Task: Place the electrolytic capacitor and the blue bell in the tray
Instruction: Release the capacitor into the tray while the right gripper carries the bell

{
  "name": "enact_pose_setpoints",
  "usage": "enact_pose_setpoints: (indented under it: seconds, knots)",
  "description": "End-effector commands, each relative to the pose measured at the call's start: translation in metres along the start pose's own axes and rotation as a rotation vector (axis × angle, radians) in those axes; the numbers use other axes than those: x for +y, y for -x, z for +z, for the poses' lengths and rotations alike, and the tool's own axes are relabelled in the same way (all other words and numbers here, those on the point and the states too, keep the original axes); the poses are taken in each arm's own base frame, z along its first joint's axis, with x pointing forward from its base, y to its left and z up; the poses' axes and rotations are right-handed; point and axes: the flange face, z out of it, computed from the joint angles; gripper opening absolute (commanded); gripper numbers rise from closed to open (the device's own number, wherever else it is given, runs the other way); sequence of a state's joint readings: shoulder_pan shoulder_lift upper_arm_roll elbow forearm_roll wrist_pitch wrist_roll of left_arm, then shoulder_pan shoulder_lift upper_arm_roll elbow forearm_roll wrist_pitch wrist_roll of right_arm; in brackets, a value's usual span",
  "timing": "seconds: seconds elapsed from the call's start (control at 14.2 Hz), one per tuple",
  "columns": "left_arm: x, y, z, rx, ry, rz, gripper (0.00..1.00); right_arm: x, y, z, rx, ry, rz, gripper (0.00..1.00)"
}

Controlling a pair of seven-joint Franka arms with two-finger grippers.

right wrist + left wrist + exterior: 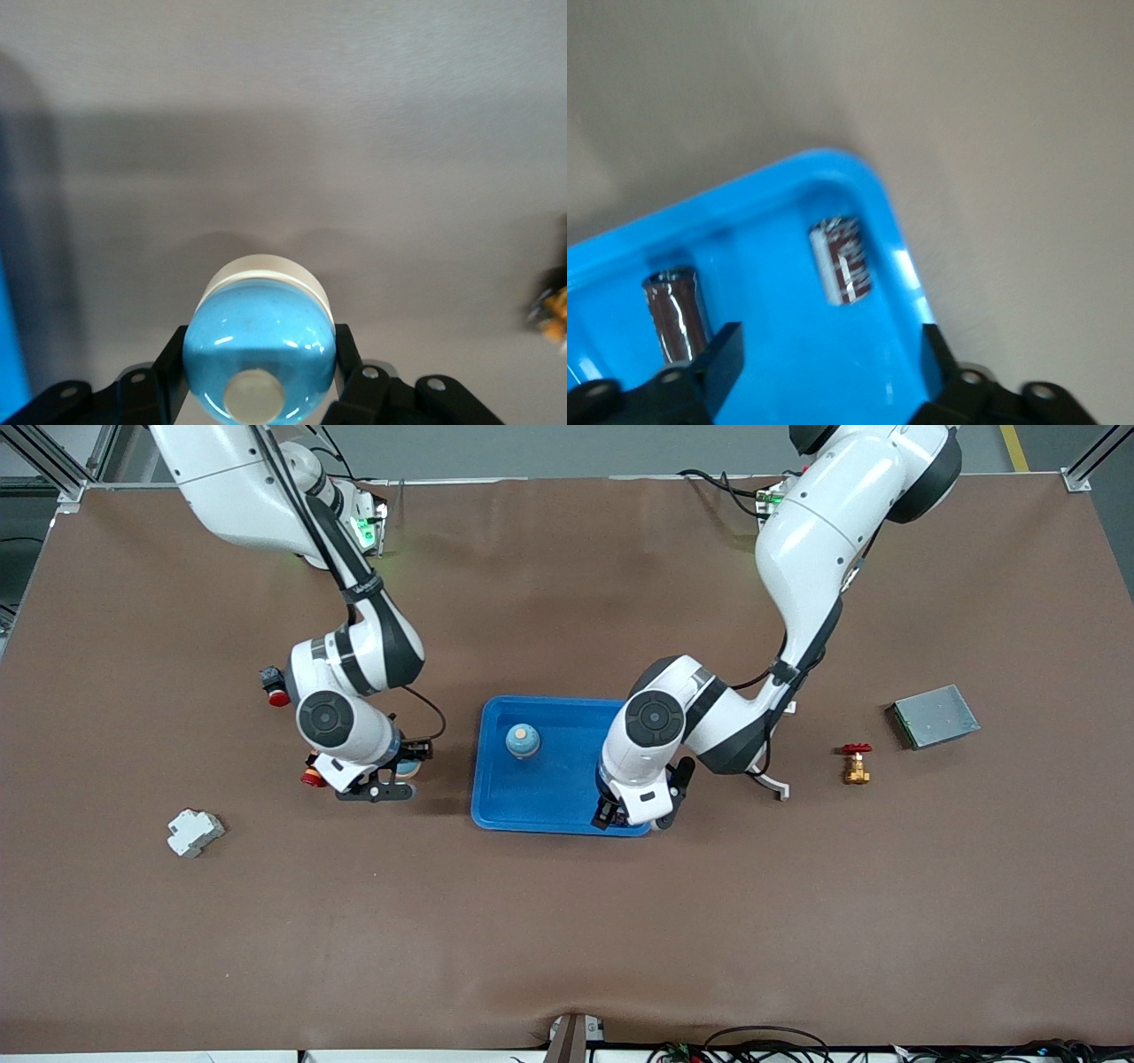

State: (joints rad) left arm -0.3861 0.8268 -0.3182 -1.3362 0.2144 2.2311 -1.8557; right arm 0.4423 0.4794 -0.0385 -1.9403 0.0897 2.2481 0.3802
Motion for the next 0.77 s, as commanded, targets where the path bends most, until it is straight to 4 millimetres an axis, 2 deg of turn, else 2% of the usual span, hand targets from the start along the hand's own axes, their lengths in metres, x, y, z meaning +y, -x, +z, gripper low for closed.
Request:
enact_pose_setpoints:
  seconds: [0.0,0.21,0.28,0.49,0.7]
  knots:
    - [0.005,-0.045,-0.060,0.053,-0.003,0.049,1.00,-0.024,0.002,-0.014,0.008,-0.024,0.100,0.16]
    - [0.000,-0.087,-0.115,0.071,-0.055,0.171,1.00,-0.038,-0.003,-0.022,0.015,-0.067,0.169,0.16]
    - [-0.005,-0.092,-0.127,0.078,-0.083,0.243,1.00,-0.042,-0.006,-0.024,0.011,-0.091,0.188,0.16]
    - [-0.017,-0.149,-0.176,0.091,-0.134,0.362,1.00,-0.059,-0.019,-0.031,0.014,-0.142,0.267,0.16]
    - [-0.036,-0.175,-0.231,0.105,-0.185,0.515,1.00,-0.092,-0.023,-0.026,0.024,-0.146,0.324,0.16]
